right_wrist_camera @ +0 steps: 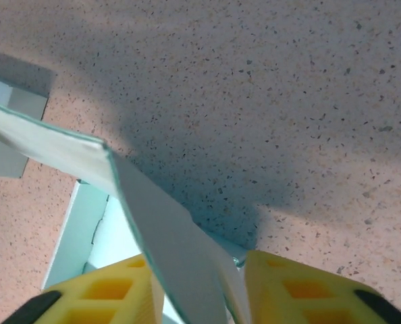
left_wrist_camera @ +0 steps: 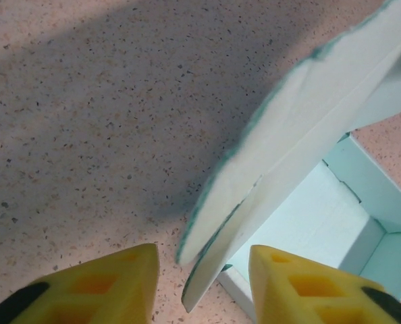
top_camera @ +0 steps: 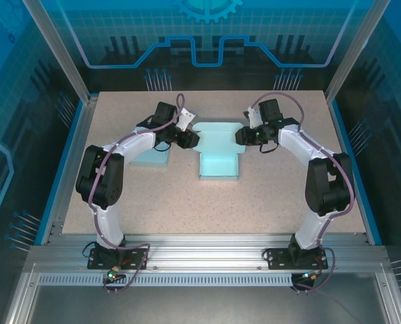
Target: Fold the paper box
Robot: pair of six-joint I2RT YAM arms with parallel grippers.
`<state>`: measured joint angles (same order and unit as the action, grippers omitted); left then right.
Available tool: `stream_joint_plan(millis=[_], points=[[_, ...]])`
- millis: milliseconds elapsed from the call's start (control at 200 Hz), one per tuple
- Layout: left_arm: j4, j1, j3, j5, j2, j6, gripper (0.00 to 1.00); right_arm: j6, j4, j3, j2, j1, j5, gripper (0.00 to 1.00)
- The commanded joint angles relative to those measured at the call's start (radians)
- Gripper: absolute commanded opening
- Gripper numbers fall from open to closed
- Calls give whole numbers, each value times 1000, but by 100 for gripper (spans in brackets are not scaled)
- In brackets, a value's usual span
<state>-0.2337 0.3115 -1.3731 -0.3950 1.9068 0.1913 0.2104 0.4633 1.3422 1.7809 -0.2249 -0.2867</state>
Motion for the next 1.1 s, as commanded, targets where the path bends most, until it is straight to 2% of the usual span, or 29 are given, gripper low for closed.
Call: stream_joint_plan(millis=[0, 50, 115, 180, 315, 495, 630, 885, 1095], points=[[-10, 17, -39, -20, 13, 3, 31, -6, 3, 36, 12, -24, 11, 25], [0, 24, -39, -8, 7, -3, 25, -8, 5, 40, 11, -30, 27, 16], [19, 36, -33, 27, -3, -15, 21, -12, 6, 42, 9, -42, 55, 9], [47, 54, -22, 83, -20, -31, 12, -15, 1, 42, 0, -60, 96, 2], [106, 92, -9, 209, -54, -107, 2, -21, -31, 28, -35, -112, 229, 0], [233, 140, 50, 314, -93, -272, 3, -27, -111, 18, -68, -209, 430, 0], [314, 194, 87, 406, -103, -319, 3, -31, -192, 24, -64, -258, 519, 0], [440, 230, 107, 476, -70, -405, 2, 14, -301, 54, 0, -273, 559, 0], [527, 259, 162, 520, -59, -449, 2, 81, -426, -10, 19, -294, 570, 0]])
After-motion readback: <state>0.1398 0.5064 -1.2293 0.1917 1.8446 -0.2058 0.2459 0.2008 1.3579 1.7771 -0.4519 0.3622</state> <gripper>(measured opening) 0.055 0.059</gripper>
